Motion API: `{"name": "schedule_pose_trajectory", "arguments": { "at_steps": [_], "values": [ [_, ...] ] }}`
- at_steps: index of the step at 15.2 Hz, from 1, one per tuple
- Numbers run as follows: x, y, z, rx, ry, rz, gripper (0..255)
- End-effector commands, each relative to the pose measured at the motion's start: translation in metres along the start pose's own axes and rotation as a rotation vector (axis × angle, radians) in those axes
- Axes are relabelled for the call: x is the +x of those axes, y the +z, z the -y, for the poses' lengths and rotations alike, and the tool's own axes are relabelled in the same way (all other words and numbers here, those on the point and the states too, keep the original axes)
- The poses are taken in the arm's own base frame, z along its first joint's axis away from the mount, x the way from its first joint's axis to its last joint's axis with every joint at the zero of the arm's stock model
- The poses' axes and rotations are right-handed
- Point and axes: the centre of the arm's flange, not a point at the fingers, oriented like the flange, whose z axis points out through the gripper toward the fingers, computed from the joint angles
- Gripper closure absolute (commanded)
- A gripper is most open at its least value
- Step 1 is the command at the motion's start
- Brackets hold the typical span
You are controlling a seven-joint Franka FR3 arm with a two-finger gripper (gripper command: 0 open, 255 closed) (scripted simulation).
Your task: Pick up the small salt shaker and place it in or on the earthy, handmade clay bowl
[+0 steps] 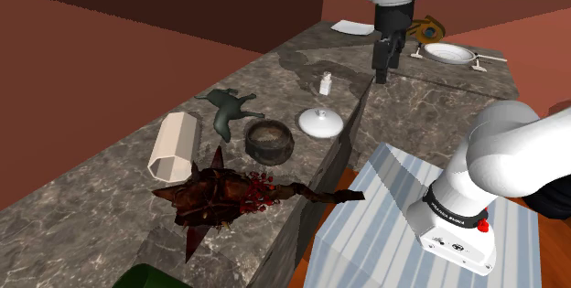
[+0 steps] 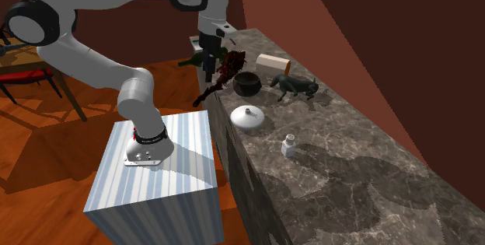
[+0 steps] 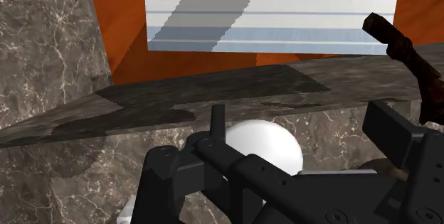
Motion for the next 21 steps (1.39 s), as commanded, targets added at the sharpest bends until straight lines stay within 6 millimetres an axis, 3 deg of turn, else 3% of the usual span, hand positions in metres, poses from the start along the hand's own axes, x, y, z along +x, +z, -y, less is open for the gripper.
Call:
{"name": "schedule_pose_trajectory", "arguments": {
  "at_steps": [1,21],
  "values": [
    [0.000,0.000,0.000,0.000,0.000,0.000,0],
    [0.157,0.102,-0.148,-0.050,-0.071,-0.209,0]
  ]
}}
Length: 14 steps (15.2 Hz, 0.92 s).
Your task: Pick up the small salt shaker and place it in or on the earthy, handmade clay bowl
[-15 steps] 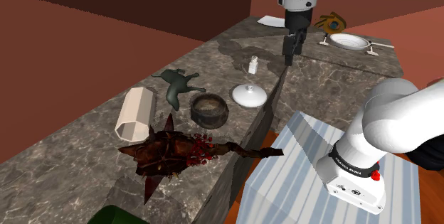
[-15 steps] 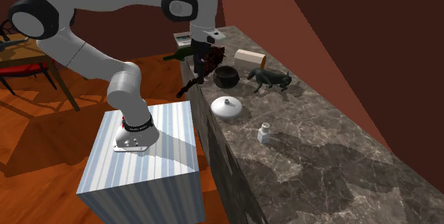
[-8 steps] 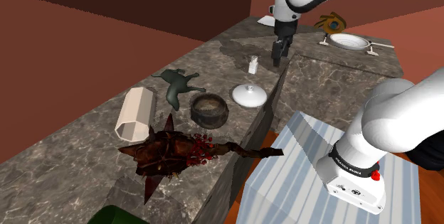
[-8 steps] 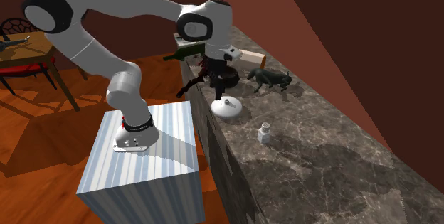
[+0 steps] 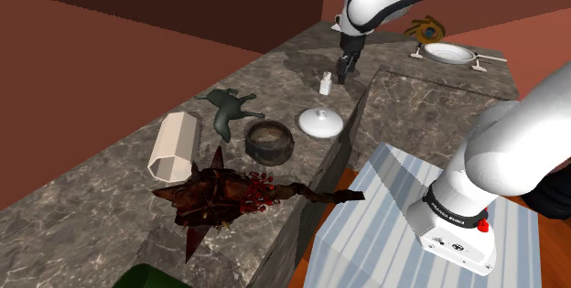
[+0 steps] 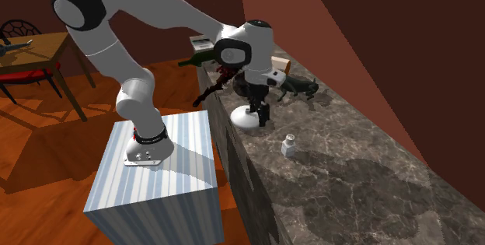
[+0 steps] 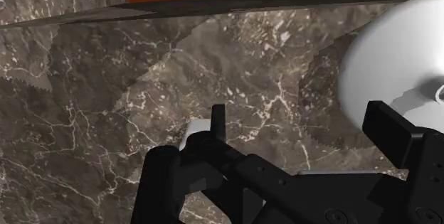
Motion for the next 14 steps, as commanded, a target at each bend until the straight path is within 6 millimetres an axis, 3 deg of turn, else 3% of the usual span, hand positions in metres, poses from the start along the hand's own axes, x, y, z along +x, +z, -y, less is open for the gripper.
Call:
{"name": "schedule_pose_trajectory", "arguments": {
  "at_steps": [1,8,14],
  "values": [
    [0.015,0.012,-0.018,-0.007,-0.008,-0.023,0],
    [0.068,0.051,-0.070,-0.025,-0.033,-0.096,0],
    [0.071,0.077,-0.072,-0.025,-0.033,-0.097,0]
  ]
}}
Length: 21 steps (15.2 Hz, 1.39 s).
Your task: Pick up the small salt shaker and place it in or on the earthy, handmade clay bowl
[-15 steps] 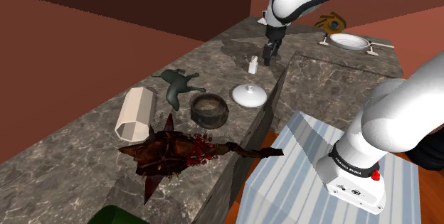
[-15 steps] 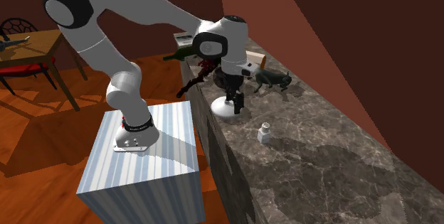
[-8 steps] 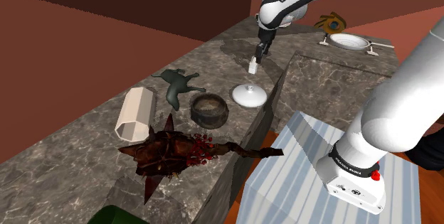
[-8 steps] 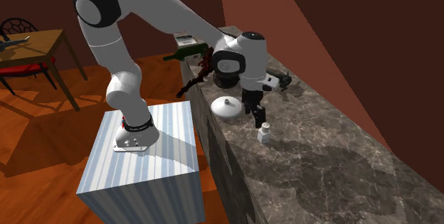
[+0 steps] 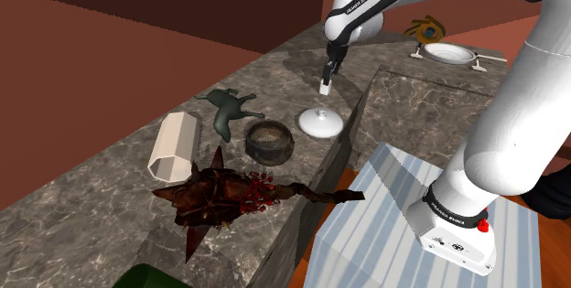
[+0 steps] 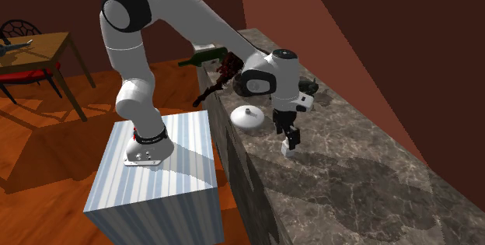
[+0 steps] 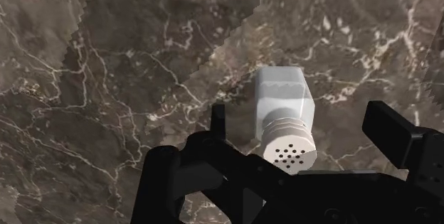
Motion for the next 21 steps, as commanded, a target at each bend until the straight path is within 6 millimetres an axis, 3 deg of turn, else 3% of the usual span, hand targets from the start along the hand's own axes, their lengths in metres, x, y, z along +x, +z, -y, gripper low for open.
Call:
{"name": "schedule_pose_trajectory", "arguments": {
  "at_steps": [1,2,10,11,21],
  "values": [
    [0.0001,0.0105,-0.0013,0.000,0.000,0.000,0],
    [0.0001,0.0188,-0.0013,0.000,0.000,0.000,0],
    [0.0001,0.0188,-0.0013,0.000,0.000,0.000,0],
    [0.0001,0.0188,-0.0013,0.000,0.000,0.000,255],
    [0.0005,0.0136,-0.0019,0.000,0.000,0.000,255]
  ]
}}
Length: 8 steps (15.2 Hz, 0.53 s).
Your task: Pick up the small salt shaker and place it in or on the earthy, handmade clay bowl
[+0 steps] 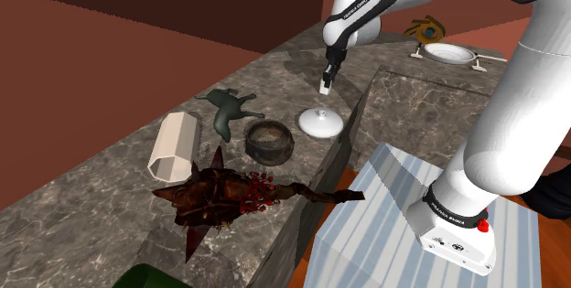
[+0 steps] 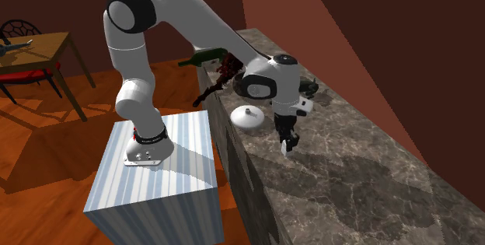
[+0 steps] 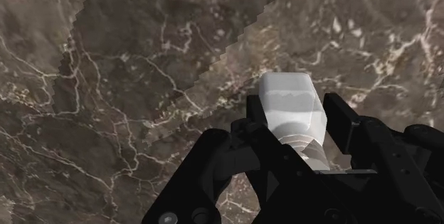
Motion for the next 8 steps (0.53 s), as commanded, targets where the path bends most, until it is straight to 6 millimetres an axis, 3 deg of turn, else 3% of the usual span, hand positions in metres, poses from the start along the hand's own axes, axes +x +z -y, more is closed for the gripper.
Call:
{"name": "schedule_pose_trajectory", "arguments": {
  "at_steps": [1,8],
  "values": [
    [0.000,-0.008,-0.001,0.000,0.000,0.000,255],
    [0.004,-0.045,-0.005,0.000,0.000,0.000,255]
  ]
}}
